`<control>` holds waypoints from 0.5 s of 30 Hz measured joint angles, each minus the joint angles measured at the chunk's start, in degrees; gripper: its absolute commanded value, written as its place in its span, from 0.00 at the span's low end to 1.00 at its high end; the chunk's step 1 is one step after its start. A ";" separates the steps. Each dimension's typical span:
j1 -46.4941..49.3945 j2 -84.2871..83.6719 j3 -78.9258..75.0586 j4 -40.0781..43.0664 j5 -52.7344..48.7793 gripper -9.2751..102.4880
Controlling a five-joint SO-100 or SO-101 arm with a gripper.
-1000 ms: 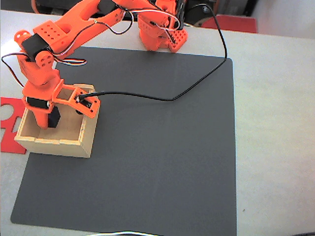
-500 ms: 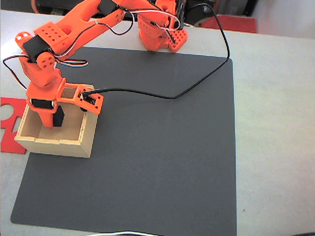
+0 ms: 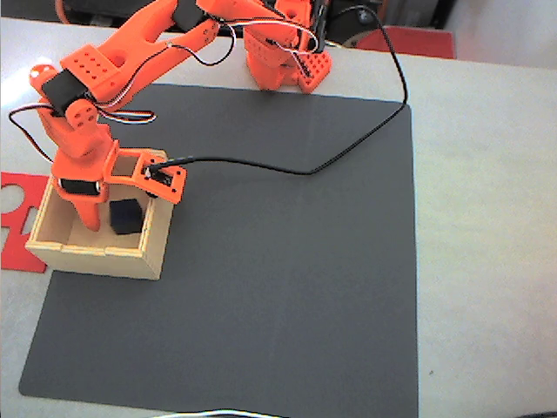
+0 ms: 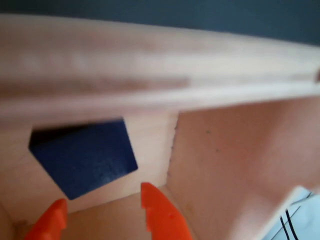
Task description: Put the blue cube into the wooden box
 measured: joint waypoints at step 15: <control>-5.19 28.12 -4.92 0.79 4.48 0.08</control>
